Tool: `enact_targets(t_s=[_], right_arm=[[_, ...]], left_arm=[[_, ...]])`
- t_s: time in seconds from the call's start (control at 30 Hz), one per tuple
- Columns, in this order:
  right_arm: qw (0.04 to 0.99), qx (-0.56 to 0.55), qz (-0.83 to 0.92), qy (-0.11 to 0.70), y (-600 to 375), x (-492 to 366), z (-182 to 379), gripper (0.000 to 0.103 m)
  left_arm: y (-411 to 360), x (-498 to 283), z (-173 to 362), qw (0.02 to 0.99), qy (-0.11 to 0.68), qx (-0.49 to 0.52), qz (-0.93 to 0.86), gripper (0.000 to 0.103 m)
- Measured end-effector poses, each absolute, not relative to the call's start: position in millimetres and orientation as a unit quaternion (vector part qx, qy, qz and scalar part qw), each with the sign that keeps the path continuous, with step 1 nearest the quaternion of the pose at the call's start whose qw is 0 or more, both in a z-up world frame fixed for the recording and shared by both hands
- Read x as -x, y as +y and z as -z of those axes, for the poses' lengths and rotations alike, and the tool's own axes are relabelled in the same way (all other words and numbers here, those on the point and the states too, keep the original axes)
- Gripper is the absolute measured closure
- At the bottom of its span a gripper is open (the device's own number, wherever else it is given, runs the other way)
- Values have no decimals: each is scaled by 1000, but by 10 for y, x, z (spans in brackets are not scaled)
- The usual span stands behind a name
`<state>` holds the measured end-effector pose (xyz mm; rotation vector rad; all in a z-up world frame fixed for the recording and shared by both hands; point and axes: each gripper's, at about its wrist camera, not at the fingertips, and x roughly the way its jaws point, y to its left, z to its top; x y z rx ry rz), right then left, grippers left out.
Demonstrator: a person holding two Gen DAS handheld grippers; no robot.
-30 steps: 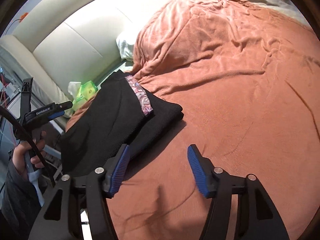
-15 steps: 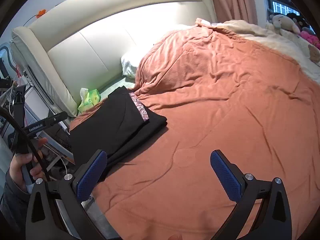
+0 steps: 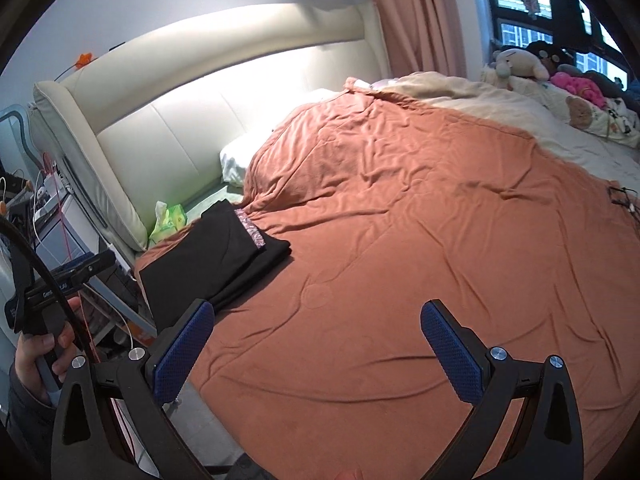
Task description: Fold small clothes
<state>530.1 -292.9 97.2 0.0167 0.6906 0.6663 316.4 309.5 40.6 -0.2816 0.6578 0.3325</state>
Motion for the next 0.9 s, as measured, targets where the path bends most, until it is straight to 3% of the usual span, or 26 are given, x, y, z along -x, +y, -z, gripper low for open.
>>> enact_targets(t_s=[0.9], right_arm=[[931,-34,-249,264,-4317,-3450,-925,0]], left_arm=[[1484,-1954,-573,961,254,84,-73,0]])
